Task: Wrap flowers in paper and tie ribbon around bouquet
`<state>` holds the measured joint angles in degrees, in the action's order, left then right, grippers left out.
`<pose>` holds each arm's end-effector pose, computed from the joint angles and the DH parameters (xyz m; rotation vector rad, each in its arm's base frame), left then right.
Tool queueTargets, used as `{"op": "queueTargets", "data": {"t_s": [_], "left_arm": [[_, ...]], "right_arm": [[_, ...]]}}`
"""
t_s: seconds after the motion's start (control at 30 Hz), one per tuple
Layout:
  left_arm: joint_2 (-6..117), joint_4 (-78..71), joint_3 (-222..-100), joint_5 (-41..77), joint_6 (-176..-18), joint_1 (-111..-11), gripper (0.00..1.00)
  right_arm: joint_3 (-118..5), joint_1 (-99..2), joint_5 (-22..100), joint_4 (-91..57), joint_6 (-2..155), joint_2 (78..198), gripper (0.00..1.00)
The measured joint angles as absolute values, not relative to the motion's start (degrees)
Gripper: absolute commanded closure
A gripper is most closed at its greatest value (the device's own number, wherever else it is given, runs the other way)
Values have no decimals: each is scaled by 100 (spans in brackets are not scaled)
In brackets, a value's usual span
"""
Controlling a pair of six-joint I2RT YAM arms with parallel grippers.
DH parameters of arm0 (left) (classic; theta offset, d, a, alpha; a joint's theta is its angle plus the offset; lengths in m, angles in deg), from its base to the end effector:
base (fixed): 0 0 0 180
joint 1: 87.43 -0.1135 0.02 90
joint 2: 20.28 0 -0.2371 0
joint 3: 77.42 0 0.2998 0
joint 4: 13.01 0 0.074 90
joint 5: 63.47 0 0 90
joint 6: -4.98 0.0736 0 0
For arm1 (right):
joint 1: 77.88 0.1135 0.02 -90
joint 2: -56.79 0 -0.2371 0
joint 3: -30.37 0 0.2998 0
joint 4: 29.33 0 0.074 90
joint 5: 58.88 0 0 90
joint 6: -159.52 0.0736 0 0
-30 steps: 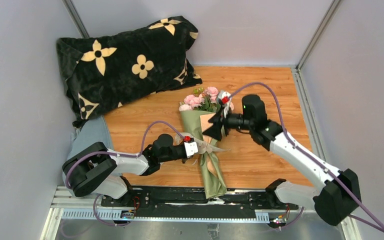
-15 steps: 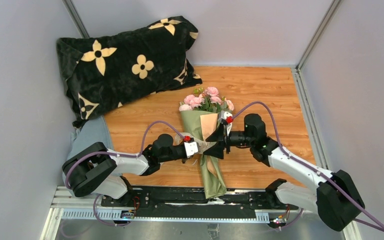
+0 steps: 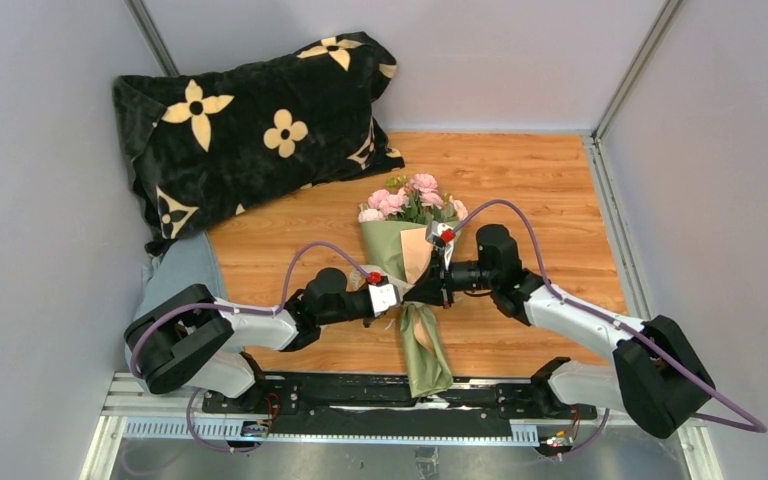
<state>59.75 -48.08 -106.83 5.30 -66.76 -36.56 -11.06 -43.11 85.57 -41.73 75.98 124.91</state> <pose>0.1728 -0.2546 0.0771 1.2793 1.3879 -0.7347 0.2227 0.2275 0.1700 -1.1317 1.5605 1.3517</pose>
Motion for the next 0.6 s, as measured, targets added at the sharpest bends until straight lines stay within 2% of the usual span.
{"op": "queueTargets", "data": {"t_s": [0.07, 0.1, 0.17, 0.3, 0.43, 0.6], "left_arm": [[5975, -4779, -10685, 526, -6634, -3656, 52], [5973, -4725, -10694, 510, -6641, -3654, 44], [5918, -4484, -10733, 513, -6577, -3649, 36], [5418, -3026, -11212, 565, -6442, -3680, 30], [4808, -1020, -12274, 408, -6175, -3936, 32], [5061, 209, -13212, 285, -6580, -5354, 34]], "right_arm": [[-1141, -4311, 8490, -4072, 7592, 12491, 100], [-1169, -4311, 8411, -3985, 7585, 12489, 100], [-1235, -4314, 8195, -3766, 7563, 12491, 100], [-1348, -4314, 7779, -3384, 7513, 12515, 100], [-1355, -4314, 7539, -3194, 7436, 12515, 100], [-1355, -4314, 7408, -3076, 7305, 12511, 100]]}}
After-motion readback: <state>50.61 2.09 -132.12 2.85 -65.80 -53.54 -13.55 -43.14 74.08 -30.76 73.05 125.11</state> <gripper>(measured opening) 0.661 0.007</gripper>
